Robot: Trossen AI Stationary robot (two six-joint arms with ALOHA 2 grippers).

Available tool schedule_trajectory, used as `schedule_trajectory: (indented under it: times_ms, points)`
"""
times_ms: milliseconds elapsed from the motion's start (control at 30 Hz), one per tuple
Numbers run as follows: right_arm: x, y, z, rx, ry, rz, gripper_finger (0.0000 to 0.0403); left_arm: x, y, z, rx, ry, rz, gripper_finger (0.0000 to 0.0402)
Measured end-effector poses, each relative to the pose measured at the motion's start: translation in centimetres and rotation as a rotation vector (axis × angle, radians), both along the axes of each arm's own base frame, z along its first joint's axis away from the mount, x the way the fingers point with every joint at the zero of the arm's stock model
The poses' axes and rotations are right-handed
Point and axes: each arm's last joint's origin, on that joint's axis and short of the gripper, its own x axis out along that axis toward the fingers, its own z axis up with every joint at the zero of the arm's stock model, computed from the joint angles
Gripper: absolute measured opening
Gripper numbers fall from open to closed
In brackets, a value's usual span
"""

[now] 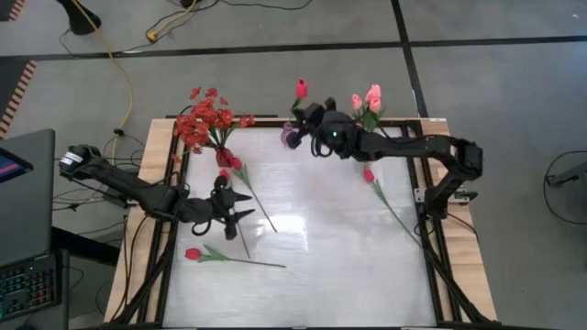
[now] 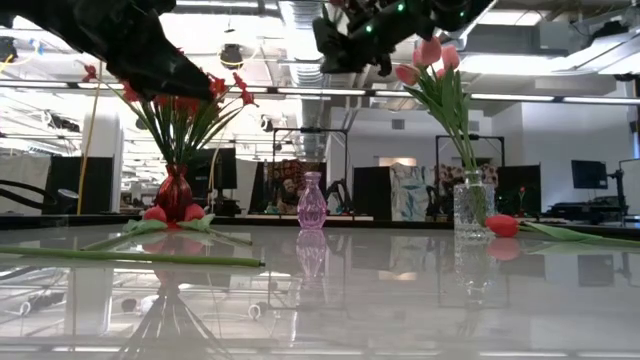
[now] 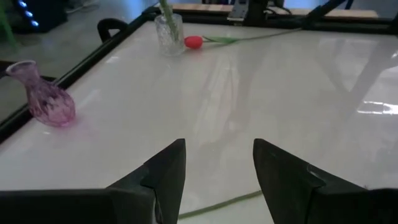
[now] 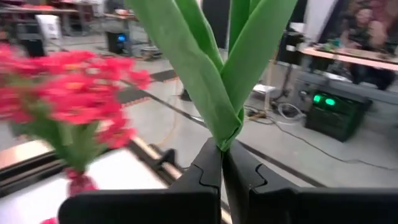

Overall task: Sort flowers into vase by color
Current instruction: Put the top middle red tulip into the purple vase

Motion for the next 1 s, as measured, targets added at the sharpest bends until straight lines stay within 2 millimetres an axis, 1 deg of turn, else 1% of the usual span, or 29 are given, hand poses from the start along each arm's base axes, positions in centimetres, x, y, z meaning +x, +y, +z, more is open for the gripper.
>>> schedule_trajectory:
  times_ms: [133,367,600,733,867,1000]
  points:
    - [-0.5,-1.4,-0.1,0.014,0.0,-0.026,0.0031,0.0,0.0,0.0,0.017,0.008,0.001,0.0176]
    - [-0.7,-2.2,-0.4,0.055,-0.01,0.014,0.0031,-0.1,0.2,-0.2,0.043,0.025,0.026,0.0176]
    - [0.1,-3.0,-1.7,0.063,0.003,0.023,0.0031,-0.1,0.2,-0.2,0.066,0.027,0.04,0.0176]
    - [0.6,-3.5,-3.1,0.079,0.039,0.018,0.0031,-0.1,0.3,-0.2,0.074,0.025,0.051,0.0176]
    - [0.9,-3.6,-3.6,0.082,0.041,0.019,0.0031,-0.1,0.3,-0.2,0.081,0.024,0.061,0.0176]
    - [0.8,-4.0,-3.9,0.097,0.062,0.016,0.0031,-0.1,0.4,-0.1,0.095,0.022,0.078,0.0176]
